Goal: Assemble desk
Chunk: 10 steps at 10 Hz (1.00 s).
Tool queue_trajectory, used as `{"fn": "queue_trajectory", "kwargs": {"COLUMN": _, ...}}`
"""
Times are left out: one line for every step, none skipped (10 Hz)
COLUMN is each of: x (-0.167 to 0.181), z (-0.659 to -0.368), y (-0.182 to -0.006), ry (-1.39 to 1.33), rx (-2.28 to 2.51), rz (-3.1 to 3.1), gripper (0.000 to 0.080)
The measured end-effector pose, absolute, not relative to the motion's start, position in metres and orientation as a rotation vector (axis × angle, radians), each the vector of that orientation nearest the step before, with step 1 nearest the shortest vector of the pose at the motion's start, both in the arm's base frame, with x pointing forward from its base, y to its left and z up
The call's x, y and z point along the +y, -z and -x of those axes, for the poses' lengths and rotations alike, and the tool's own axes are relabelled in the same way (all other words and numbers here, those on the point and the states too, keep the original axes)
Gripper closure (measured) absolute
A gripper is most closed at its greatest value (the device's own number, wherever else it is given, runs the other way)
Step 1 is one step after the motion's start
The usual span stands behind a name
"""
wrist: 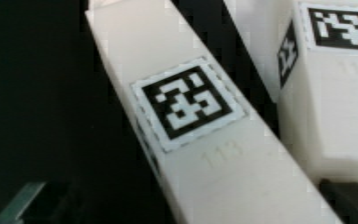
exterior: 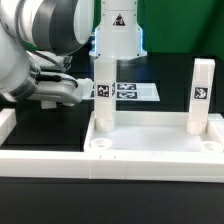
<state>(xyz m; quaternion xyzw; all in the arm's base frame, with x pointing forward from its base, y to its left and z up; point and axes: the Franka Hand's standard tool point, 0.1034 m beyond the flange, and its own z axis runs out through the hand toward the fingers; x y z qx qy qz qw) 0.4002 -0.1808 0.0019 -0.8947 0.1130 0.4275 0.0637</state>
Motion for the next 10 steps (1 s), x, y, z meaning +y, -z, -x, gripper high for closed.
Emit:
{"fn": "queue_trajectory", "kwargs": {"x": -0.181, "z": -0.400, "y": -0.002, "ry": -1.290, "rx": 0.333, "rz": 2.701, "gripper": 0.0151}}
{"fn": "queue_trajectory", "kwargs": {"x": -0.184, "z": -0.399, "y": -0.002, "ry": -1.282, "rx": 0.310, "rz": 2.695, "gripper": 0.0151}}
{"fn": "queue_trajectory", "kwargs": {"x": -0.204, "z": -0.398, "y": -0.004, "ry": -1.272, "rx": 0.280, "rz": 2.683, "gripper": 0.0151}}
{"fn": "queue_trajectory", "kwargs": {"x": -0.217, "z": -0.400, "y": -0.003, "ry": -1.257, "rx": 0.308, "rz": 2.692, "gripper": 0.0151}}
{"fn": "queue_trajectory", "kwargs": {"x": -0.213, "z": -0.401, "y": -0.003, "ry": -1.260, "rx": 0.297, "rz": 2.693, "gripper": 0.0151}}
{"fn": "queue_trajectory", "kwargs": {"x": -0.212, "z": -0.401, "y": -0.003, "ry": -1.260, "rx": 0.294, "rz": 2.693, "gripper": 0.0151}}
{"fn": "queue_trajectory", "kwargs": {"x": -0.213, "z": -0.401, "y": -0.003, "ry": -1.260, "rx": 0.295, "rz": 2.693, "gripper": 0.0151}}
{"fn": "queue_trajectory", "kwargs": {"x": -0.213, "z": -0.401, "y": -0.003, "ry": -1.260, "rx": 0.295, "rz": 2.693, "gripper": 0.0151}}
{"fn": "queue_trajectory", "kwargs": {"x": -0.215, "z": -0.399, "y": -0.003, "ry": -1.260, "rx": 0.275, "rz": 2.691, "gripper": 0.0151}}
{"fn": "queue_trajectory", "kwargs": {"x": -0.223, "z": -0.392, "y": -0.002, "ry": -1.265, "rx": 0.235, "rz": 2.684, "gripper": 0.0151}}
